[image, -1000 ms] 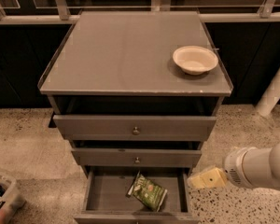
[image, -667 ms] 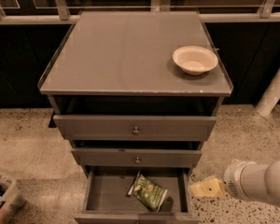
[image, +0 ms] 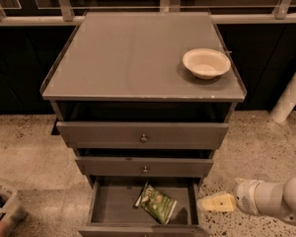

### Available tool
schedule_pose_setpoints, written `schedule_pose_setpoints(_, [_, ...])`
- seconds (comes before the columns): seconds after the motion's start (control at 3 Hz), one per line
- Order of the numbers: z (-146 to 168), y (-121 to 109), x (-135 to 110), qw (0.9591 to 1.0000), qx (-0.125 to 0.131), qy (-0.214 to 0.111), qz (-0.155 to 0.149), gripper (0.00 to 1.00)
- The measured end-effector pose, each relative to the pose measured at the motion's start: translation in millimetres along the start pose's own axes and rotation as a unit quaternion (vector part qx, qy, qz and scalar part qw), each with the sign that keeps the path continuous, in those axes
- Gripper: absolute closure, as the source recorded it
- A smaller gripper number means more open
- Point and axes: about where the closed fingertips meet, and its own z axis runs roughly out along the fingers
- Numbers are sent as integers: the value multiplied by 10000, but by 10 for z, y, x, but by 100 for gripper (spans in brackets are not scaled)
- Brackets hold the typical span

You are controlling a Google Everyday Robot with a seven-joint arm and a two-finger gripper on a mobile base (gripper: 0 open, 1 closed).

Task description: Pick green jalapeno chip bag from bottom drawer and place on counter

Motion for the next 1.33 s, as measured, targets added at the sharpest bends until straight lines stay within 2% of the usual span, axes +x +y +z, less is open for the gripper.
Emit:
schedule_pose_setpoints(0.33, [259, 8, 204, 9995, -301, 60, 124, 0])
schedule_pose_setpoints(0.67, [325, 35, 227, 9992, -376, 57, 139, 0])
schedule_pose_setpoints(1.0, [540, 8, 312, 9968, -766, -45, 202, 0])
schedule_pose_setpoints(1.33, [983, 15, 451, 9874, -1549, -163, 297, 0])
